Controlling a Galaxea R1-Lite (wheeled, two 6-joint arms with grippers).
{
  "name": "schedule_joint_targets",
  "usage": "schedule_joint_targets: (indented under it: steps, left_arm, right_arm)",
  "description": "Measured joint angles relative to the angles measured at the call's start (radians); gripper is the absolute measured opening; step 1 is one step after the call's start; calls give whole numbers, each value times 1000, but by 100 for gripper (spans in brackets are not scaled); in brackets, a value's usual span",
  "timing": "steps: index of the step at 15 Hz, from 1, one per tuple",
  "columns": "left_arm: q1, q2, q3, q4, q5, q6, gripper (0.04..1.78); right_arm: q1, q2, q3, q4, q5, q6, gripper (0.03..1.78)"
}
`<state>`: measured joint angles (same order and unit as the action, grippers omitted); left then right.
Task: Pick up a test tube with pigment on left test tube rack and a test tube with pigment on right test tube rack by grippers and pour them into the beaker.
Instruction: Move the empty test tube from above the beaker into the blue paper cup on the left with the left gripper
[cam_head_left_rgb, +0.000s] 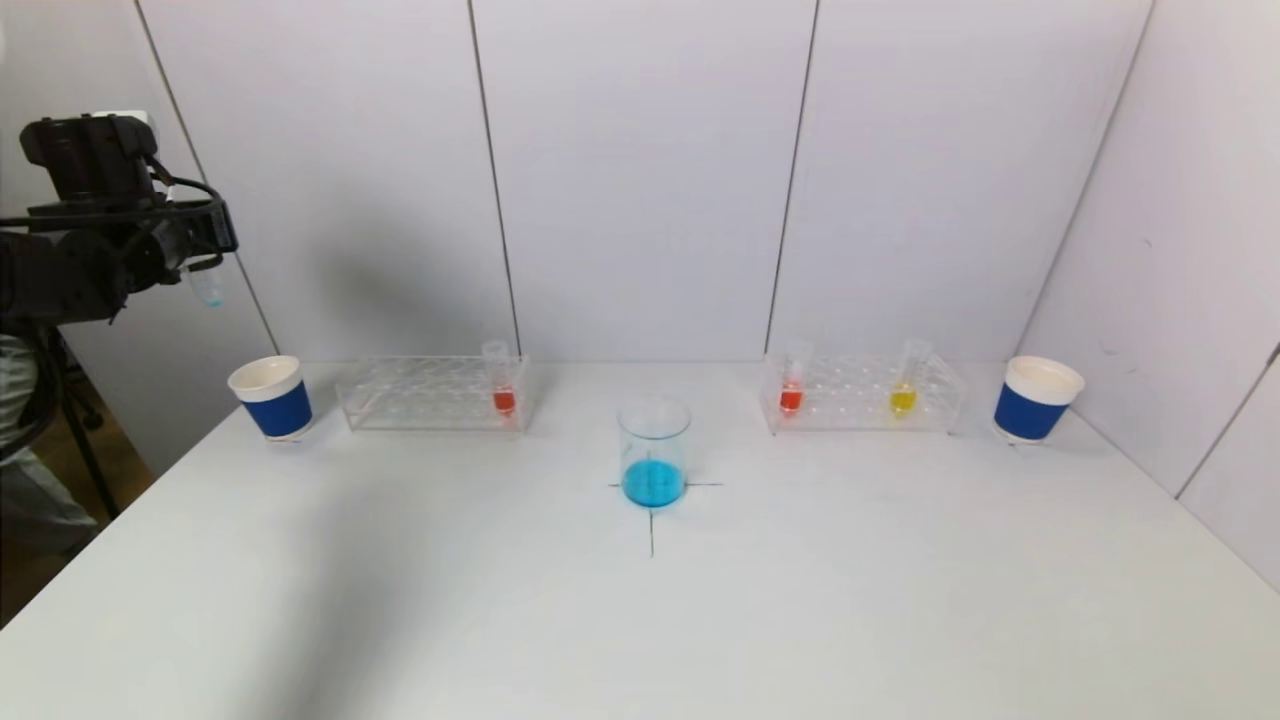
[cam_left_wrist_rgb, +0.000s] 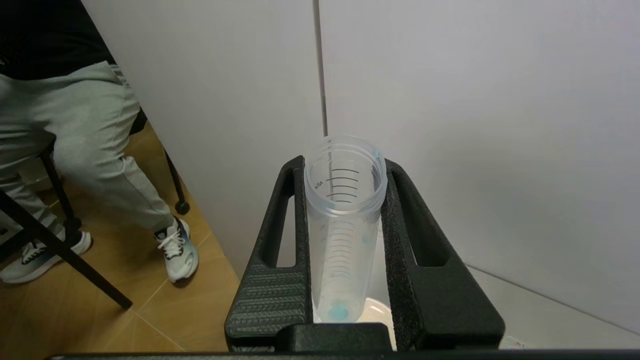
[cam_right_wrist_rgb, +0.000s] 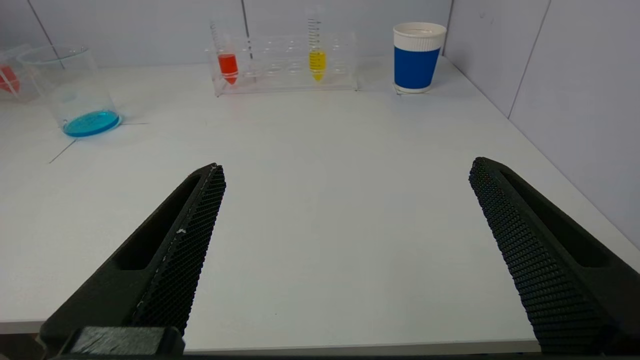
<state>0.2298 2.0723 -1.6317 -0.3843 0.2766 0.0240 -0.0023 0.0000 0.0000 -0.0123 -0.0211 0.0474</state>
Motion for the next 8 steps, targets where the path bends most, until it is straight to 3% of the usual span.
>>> schedule_joint_targets:
  steps: [8]
  left_arm:
    - [-1,53,149,-151,-1,2,44]
  right_arm:
    - [0,0,0,0,0,0,177]
